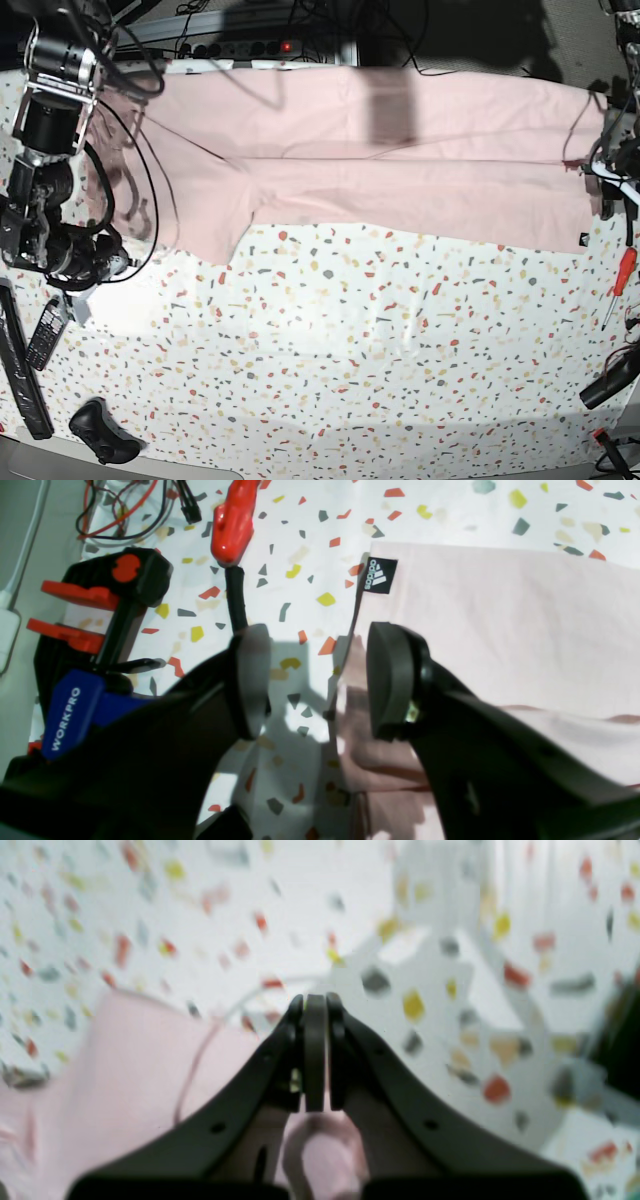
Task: Fold the T-shirt properly
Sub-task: 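Lower the folded hem with both grippers and hold it in place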
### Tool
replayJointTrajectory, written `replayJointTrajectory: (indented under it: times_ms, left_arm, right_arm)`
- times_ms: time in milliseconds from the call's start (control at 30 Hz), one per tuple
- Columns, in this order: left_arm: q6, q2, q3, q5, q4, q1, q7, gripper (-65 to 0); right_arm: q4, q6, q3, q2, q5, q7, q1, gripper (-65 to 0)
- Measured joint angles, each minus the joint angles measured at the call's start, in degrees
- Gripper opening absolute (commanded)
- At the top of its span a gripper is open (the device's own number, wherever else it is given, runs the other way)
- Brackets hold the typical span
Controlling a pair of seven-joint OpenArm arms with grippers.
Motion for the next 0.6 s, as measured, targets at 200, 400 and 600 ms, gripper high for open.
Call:
replayJointTrajectory:
  times_ms: [200, 400, 600]
  left_arm:
    - [0.0, 0.0, 0.0, 0.0, 0.0, 0.0, 0.09, -35.4]
    - [0.0, 0.0, 0.0, 0.0, 0.0, 0.0, 0.09, -35.4]
    - [0.02, 0.0, 0.0, 0.0, 0.0, 0.0, 0.09, -35.4]
  right_arm:
    - [-3.15, 0.09, 0.02, 3.76, 2.86, 0.11, -0.28, -37.0]
    - [-12.87, 0.55, 0.07, 4.46, 8.15, 1.33, 0.2, -37.0]
    - [-13.38, 0.55, 0.04, 3.91, 7.65, 1.31, 1.22, -37.1]
